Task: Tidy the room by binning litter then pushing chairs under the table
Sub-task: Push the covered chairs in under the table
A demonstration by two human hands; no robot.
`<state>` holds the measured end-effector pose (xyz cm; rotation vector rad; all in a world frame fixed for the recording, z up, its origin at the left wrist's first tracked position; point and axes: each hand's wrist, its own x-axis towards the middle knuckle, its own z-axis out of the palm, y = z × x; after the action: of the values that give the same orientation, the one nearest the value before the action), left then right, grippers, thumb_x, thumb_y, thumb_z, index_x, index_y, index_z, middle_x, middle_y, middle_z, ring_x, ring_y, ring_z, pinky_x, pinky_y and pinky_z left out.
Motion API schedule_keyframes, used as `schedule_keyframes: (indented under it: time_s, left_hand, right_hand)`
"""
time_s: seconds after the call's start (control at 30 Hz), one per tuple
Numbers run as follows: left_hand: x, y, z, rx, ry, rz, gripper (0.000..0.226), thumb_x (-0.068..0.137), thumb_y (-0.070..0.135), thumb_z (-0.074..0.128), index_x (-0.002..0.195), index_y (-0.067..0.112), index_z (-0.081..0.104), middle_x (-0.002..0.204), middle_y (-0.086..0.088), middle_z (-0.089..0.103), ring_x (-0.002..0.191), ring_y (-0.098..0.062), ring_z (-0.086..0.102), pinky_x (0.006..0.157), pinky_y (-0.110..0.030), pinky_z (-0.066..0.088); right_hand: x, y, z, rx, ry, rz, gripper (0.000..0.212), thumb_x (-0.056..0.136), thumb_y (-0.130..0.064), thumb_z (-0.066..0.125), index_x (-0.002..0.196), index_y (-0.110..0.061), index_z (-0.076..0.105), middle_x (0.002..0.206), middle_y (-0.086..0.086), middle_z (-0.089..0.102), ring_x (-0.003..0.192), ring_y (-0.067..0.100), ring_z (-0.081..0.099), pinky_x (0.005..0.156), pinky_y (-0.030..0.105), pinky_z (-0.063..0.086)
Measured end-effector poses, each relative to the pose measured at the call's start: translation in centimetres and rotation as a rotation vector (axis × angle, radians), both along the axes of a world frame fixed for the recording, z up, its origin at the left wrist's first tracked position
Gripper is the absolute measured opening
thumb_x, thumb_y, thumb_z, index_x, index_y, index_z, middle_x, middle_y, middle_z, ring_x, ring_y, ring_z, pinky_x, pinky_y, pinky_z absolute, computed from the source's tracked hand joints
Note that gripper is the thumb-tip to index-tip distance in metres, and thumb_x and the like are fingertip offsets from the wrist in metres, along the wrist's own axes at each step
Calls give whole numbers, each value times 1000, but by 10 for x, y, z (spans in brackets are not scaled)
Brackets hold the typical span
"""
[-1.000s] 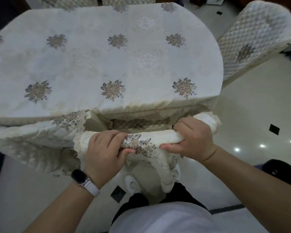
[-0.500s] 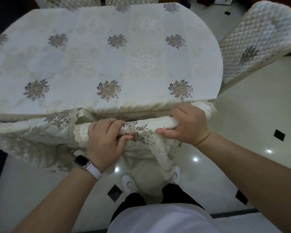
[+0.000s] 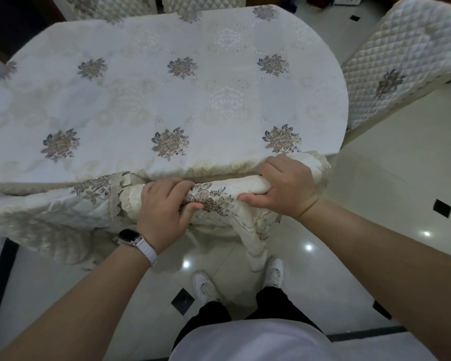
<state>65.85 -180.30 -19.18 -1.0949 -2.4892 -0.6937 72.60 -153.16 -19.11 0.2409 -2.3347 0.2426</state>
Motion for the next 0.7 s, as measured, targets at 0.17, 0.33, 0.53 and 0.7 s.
schedule_keyframes:
  time_s: [0.17, 0.33, 0.53, 0.7]
  left_hand:
    - [-6, 3, -5, -22, -8, -11, 57, 98, 60, 34, 107, 11, 62, 97, -9, 63, 90, -24, 52, 83, -38, 34]
    - [-8, 6, -17, -13, -46, -44, 54, 97, 61, 35, 107, 14, 58, 97, -7, 61, 90, -22, 51, 83, -40, 35]
    - [-20, 5, -27, -28, -104, -15, 58, 96, 63, 33, 109, 13, 60, 98, -8, 62, 92, -25, 51, 86, -38, 32]
    - [-27, 0, -33, -37, -117, -14, 57, 96, 61, 36, 109, 13, 61, 102, -7, 62, 97, -24, 52, 89, -43, 36]
  right_hand:
    - [-5, 5, -7, 25, -48, -13, 67, 82, -77, 51, 70, -13, 65, 64, 1, 54, 58, 19, 50, 50, 28, 33]
    - [-5, 9, -17, 23, -105, 44, 68, 85, -74, 49, 73, -9, 65, 67, 4, 54, 58, 22, 48, 49, 32, 37]
    - [-16, 6, -27, 21, -110, 48, 66, 86, -72, 51, 70, -8, 61, 66, 5, 50, 58, 22, 45, 49, 32, 36]
    - [-21, 1, -38, 24, -123, 33, 64, 85, -71, 53, 71, -9, 61, 68, 5, 50, 59, 22, 45, 52, 31, 33]
